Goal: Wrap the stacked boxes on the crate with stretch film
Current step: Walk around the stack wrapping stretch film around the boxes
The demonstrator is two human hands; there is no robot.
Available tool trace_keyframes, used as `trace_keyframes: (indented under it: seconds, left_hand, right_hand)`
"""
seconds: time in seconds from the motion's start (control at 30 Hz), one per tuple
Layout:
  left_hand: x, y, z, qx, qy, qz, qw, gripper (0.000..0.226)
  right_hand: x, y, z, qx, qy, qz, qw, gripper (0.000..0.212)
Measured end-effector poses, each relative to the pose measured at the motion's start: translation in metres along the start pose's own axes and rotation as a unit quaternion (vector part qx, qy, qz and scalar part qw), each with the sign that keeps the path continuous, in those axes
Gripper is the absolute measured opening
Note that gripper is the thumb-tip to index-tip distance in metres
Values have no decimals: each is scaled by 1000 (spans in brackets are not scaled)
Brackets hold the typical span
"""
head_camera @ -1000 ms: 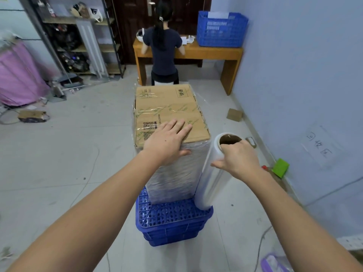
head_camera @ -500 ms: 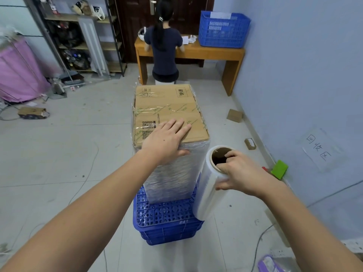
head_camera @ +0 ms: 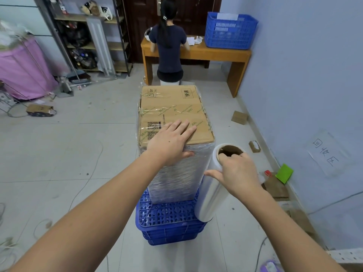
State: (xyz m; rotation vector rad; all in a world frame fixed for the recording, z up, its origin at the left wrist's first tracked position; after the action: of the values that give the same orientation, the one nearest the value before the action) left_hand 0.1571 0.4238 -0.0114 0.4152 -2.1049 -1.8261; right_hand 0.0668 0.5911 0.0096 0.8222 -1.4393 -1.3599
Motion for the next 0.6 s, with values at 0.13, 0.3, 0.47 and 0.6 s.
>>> trace_keyframes:
  seconds: [0.13, 0.3, 0.47, 0.6]
  left_hand:
    - [1, 2, 1, -1, -1, 0, 1000, 94]
    - [1, 2, 1, -1, 4, -3, 1000, 94]
    - [3, 2, 1, -3, 6, -4, 1000, 93]
    - [4, 2, 2, -4, 7, -2, 1000, 93]
  right_hand:
    - [-8, 2, 3, 44, 65, 12, 997, 55]
    - [-18, 7, -9, 91, 152, -24, 984, 47]
    - [-22, 5, -32, 57, 205, -58, 975, 41]
    - [-25, 9, -40, 49, 224, -69, 971, 40]
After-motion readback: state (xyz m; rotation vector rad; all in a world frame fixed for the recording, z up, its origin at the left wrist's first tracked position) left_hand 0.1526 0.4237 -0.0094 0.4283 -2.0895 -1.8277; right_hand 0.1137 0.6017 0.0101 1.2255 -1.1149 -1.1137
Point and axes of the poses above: each hand's wrist, its own x-axis towards the middle knuckle, its own y-axis out of the back of the hand, z = x × y, the point moved 7 cm from there along x, towards the middle knuckle, and after that the axes turned 2 degrees about x, right-handed, at the moved point
